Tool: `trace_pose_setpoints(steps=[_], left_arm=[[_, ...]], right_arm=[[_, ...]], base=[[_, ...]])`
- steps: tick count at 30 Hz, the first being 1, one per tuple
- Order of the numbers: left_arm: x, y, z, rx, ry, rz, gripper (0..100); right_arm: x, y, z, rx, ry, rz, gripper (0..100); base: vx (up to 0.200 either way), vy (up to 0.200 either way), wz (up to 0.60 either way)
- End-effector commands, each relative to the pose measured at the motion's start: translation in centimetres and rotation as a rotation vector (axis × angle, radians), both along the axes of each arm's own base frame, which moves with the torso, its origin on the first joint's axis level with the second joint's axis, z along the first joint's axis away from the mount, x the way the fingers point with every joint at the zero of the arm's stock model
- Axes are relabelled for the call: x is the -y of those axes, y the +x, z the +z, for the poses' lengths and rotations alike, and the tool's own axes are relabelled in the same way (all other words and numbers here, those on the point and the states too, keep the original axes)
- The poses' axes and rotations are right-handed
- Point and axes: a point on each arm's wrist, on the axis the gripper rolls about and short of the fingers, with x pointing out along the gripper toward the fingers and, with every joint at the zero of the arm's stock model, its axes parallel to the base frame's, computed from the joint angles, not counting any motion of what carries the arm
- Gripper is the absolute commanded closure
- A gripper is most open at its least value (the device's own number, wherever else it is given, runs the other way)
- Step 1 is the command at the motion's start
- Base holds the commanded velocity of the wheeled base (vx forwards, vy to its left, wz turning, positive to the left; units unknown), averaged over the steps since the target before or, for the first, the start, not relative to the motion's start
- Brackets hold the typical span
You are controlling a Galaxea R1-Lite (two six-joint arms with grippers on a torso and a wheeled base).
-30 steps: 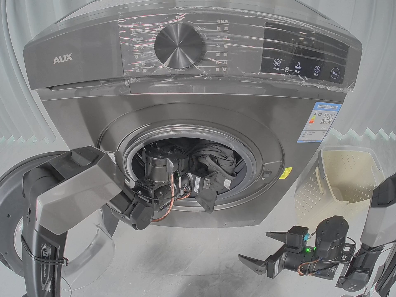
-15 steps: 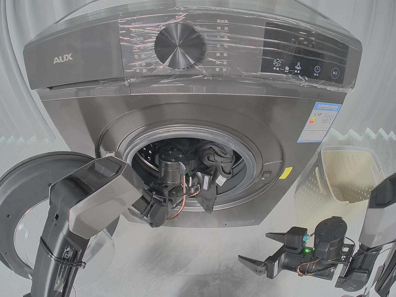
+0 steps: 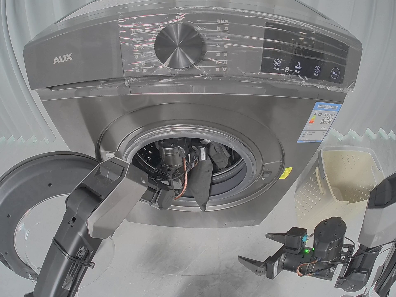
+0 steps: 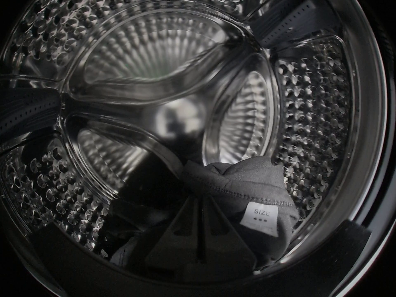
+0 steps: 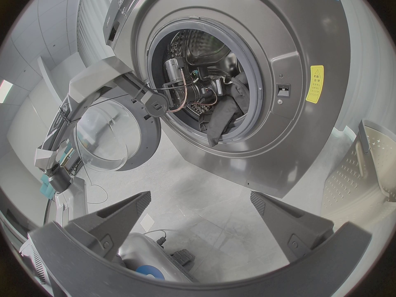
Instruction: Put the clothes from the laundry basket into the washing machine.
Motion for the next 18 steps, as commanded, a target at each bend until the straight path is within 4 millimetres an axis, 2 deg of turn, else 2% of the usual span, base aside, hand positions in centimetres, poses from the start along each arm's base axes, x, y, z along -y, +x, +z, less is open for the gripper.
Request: trace_pose_setpoints(steps=[1, 3, 4, 10, 12, 18], left_arm=[[-0.8, 1.3, -1.6, 0.003, -0.009, 0.049, 100], [-0.8, 1.3, -1.6, 0.004, -0.01, 0.049, 100], [-0.8, 1.3, -1.4, 0.01, -0.013, 0.048, 0], [-0.5, 0.5, -1.8, -0.021, -0.015, 0.036, 0], [-0.7, -0.6, -1.7, -0.06, 0.009, 0.028, 0], [-1.0, -6.0, -0.9, -0.199, 0.102, -0.09, 0]], right_arm=[[0.0, 0.0, 0.0, -0.002, -0.002, 0.0, 0], [0.0, 0.0, -0.1, -0.003, -0.003, 0.001, 0], [0.0, -0.1, 0.0, -0.002, -0.002, 0.001, 0], [0.0, -0.1, -0.1, -0.003, -0.003, 0.003, 0], [0.0, -0.1, -0.1, -0.003, -0.003, 0.003, 0], [-0.1, -0.1, -0.1, -0.004, -0.004, 0.006, 0]], base=[[0.0, 0.0, 0.0], [0.0, 0.0, 0.0], [0.0, 0.0, 0.0], [0.0, 0.0, 0.0], [0.0, 0.0, 0.0], [0.0, 0.0, 0.0]])
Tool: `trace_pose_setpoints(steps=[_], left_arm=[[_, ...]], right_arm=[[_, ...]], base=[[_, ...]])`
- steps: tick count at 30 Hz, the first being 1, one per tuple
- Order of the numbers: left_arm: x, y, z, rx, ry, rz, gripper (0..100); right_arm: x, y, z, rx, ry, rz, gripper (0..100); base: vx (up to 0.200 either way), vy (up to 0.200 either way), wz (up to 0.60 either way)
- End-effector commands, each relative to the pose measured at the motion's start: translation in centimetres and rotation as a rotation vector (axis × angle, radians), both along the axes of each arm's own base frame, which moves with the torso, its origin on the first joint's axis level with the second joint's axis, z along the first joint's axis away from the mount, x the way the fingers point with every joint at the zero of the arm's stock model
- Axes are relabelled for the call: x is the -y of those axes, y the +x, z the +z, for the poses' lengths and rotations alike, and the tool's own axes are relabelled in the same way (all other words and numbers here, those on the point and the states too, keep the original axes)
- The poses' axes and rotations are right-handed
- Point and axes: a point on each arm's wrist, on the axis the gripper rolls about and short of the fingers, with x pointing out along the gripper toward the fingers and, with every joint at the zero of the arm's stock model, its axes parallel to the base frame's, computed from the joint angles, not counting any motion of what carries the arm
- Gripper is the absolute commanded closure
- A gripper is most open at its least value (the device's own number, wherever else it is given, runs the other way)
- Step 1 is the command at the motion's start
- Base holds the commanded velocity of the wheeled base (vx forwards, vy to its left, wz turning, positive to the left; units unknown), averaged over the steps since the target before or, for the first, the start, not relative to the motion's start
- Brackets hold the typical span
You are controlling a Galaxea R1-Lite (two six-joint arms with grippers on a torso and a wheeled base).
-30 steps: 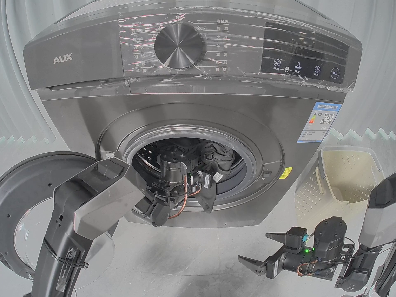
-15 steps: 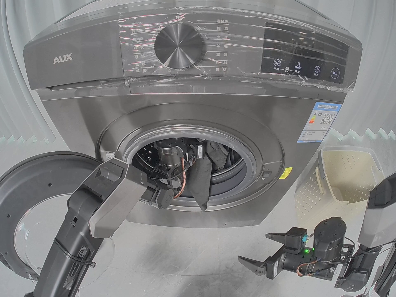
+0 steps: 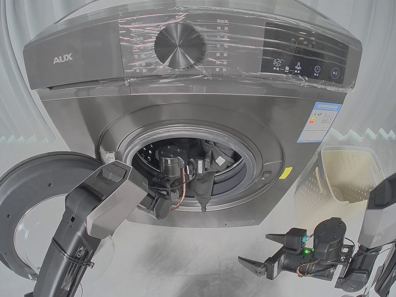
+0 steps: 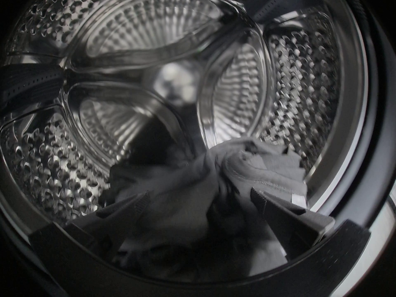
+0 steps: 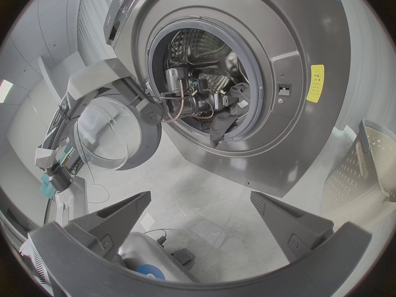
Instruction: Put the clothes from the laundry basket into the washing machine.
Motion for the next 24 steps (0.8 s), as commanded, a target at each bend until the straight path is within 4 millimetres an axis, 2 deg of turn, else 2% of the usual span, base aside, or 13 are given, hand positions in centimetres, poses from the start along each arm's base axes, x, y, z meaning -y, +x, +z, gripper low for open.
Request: trace_pose_setpoints(steps=[1, 2, 4, 9, 15, 16, 22, 24], left_arm=[[-0.3, -5.2, 2.1, -0.105, 0.065, -0.103, 0], [-0.5, -5.9, 1.7, -0.132, 0.085, -0.117, 0], [-0.6, -6.1, 1.1, -0.148, 0.104, -0.12, 0], [-0.8, -5.4, -1.9, -0.188, 0.134, -0.111, 0], [-1.2, -4.4, -3.9, -0.196, 0.163, -0.097, 0], [-1.2, -4.2, -3.9, -0.191, 0.16, -0.094, 100], [-1.0, -3.6, -3.4, -0.172, 0.144, -0.088, 100], [-0.7, -3.0, -2.4, -0.138, 0.118, -0.076, 100]], right_arm=[[-0.1, 0.0, 0.0, -0.001, -0.001, 0.003, 0], [-0.1, -0.1, 0.0, -0.001, -0.001, 0.004, 0], [-0.2, -0.2, 0.0, -0.001, -0.001, 0.011, 0], [-0.2, -0.2, 0.0, -0.002, 0.0, 0.012, 0], [-0.2, -0.2, 0.0, -0.002, 0.0, 0.012, 0], [-0.2, -0.2, 0.0, -0.002, 0.0, 0.013, 0], [-0.2, -0.2, 0.0, -0.001, 0.001, 0.012, 0], [-0.3, -0.2, 0.0, -0.001, 0.001, 0.013, 0]], base=[[0.0, 0.0, 0.0], [0.0, 0.0, 0.0], [0.0, 0.0, 0.0], [0.0, 0.0, 0.0], [0.0, 0.0, 0.0], [0.0, 0.0, 0.0], [0.0, 0.0, 0.0], [0.0, 0.0, 0.0]])
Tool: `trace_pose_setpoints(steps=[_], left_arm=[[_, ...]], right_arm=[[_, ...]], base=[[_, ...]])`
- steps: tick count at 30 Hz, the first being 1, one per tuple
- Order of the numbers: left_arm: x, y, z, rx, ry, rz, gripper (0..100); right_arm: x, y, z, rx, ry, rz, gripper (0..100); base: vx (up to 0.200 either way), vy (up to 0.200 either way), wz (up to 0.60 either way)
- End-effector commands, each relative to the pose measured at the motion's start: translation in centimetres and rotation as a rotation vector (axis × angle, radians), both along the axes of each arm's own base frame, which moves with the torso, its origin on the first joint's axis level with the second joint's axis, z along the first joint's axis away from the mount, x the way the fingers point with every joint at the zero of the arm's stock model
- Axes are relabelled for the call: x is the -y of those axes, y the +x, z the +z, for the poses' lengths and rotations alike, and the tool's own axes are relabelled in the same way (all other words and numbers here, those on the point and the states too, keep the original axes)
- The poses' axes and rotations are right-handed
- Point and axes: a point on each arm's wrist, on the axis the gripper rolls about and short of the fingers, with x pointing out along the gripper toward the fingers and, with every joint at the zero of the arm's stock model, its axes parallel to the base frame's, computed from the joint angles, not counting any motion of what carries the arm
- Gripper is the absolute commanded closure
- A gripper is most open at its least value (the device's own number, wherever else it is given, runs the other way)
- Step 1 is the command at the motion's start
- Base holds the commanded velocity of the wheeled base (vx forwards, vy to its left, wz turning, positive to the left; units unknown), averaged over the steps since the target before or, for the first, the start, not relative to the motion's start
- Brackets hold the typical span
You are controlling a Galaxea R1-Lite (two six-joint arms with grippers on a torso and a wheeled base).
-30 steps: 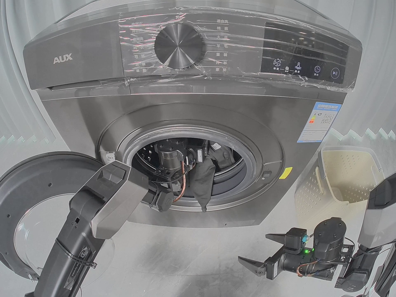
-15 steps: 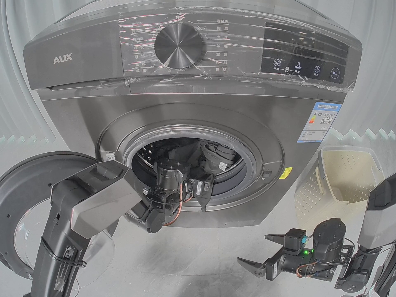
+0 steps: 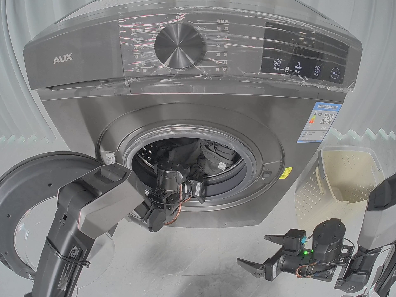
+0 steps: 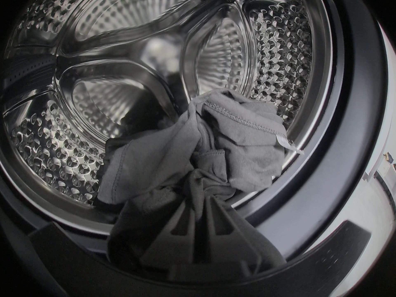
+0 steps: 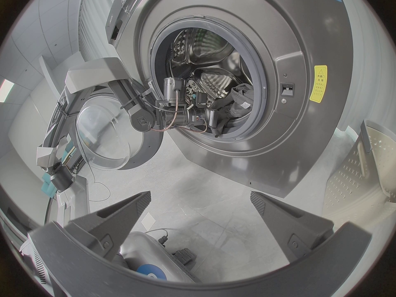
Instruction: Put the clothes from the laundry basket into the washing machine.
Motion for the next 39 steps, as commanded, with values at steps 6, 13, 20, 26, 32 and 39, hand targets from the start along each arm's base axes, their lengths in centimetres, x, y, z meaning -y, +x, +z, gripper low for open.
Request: trace_pose_setpoints(steps=[6, 13, 20, 26, 32, 39], left_arm=[[0.8, 3.9, 3.0, 0.184, -0.127, 0.104, 100], [0.8, 6.1, 4.3, 0.295, -0.19, 0.133, 100], [0.8, 6.1, 3.4, 0.28, -0.18, 0.131, 0], [0.7, 5.0, 1.9, 0.213, -0.141, 0.122, 0], [1.0, 3.8, 2.5, 0.206, -0.138, 0.099, 0], [0.8, 0.8, 3.9, 0.161, -0.113, 0.061, 0]], right_arm=[[0.0, 0.0, 0.0, 0.0, 0.0, 0.001, 0], [0.0, 0.0, 0.0, 0.0, 0.0, 0.0, 0], [0.0, 0.0, 0.0, 0.0, 0.0, 0.0, 0], [0.0, 0.0, 0.0, -0.002, -0.001, 0.0, 0], [0.0, 0.0, 0.0, -0.002, -0.001, 0.0, 0], [0.0, 0.0, -0.1, -0.003, -0.002, -0.002, 0]], base=[[0.0, 0.0, 0.0], [0.0, 0.0, 0.0], [0.0, 0.0, 0.0], [0.0, 0.0, 0.0], [0.0, 0.0, 0.0], [0.0, 0.0, 0.0]])
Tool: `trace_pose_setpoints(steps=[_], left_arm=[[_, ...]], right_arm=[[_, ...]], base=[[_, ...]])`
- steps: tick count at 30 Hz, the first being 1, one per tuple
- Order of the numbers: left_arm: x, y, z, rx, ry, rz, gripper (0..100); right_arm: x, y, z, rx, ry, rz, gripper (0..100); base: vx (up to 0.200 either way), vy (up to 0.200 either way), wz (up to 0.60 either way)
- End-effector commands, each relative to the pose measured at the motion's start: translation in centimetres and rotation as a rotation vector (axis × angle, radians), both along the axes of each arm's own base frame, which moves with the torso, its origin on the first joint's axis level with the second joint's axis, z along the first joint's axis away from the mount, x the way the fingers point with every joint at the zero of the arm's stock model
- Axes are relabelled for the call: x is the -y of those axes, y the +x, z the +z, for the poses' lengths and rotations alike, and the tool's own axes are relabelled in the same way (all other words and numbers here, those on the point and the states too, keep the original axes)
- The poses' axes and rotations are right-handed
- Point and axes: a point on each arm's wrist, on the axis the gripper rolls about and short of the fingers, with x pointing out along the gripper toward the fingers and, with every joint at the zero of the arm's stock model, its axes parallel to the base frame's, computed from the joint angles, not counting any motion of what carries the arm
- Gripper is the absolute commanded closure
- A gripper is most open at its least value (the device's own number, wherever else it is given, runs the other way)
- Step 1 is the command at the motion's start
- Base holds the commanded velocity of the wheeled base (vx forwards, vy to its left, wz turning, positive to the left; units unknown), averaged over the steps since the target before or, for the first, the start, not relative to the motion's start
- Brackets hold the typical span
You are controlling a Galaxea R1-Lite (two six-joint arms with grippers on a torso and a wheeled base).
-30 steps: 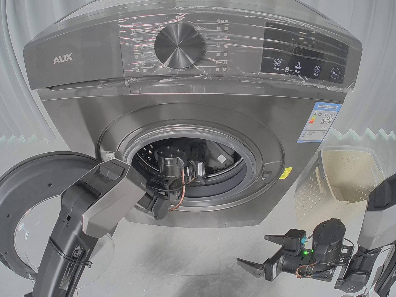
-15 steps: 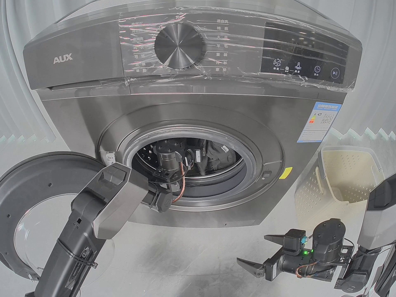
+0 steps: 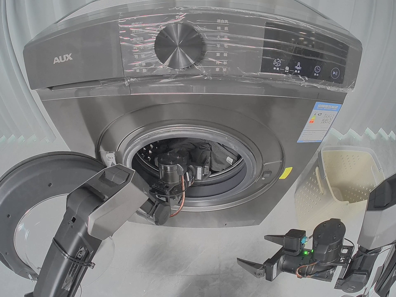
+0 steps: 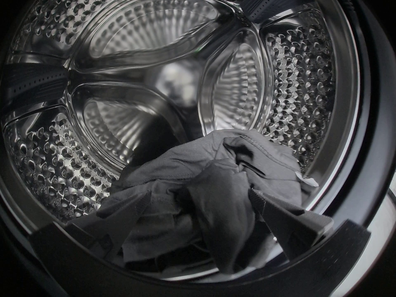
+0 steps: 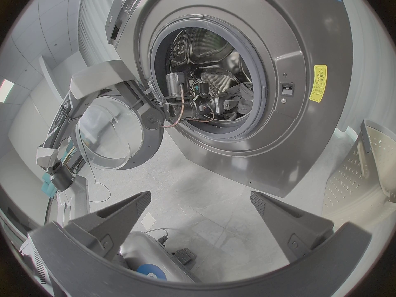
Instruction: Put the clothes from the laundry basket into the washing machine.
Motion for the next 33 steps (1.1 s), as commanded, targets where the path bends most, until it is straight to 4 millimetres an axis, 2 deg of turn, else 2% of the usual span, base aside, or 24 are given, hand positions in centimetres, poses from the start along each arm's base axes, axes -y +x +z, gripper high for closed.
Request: trace_pose_setpoints(steps=[1, 6, 13, 16, 20, 25, 33], left_arm=[[0.0, -2.4, 2.6, 0.001, 0.001, -0.029, 0], [0.1, -4.0, 3.5, 0.001, 0.001, -0.052, 0], [0.4, -3.7, 4.2, 0.022, -0.015, -0.064, 0], [0.9, -3.1, 3.1, 0.011, -0.011, -0.082, 0], [1.2, -2.5, 0.4, -0.027, 0.01, -0.085, 0], [1.3, -1.9, -2.0, -0.054, 0.024, -0.087, 0], [2.1, -0.2, -2.2, -0.029, 0.009, -0.082, 0]], right_arm=[[0.0, 0.0, -0.1, -0.001, -0.001, -0.001, 0], [-0.1, 0.0, -0.3, -0.009, -0.009, 0.002, 0], [0.0, 0.0, -0.3, -0.01, -0.01, 0.001, 0], [-0.1, 0.0, -0.4, -0.012, -0.012, 0.001, 0], [-0.1, 0.0, -0.4, -0.013, -0.013, 0.001, 0], [-0.1, 0.0, -0.4, -0.012, -0.012, 0.002, 0], [-0.1, 0.0, -0.4, -0.014, -0.012, 0.002, 0]], base=[[0.0, 0.0, 0.0], [0.0, 0.0, 0.0], [0.0, 0.0, 0.0], [0.0, 0.0, 0.0], [0.0, 0.0, 0.0], [0.0, 0.0, 0.0], [0.0, 0.0, 0.0]])
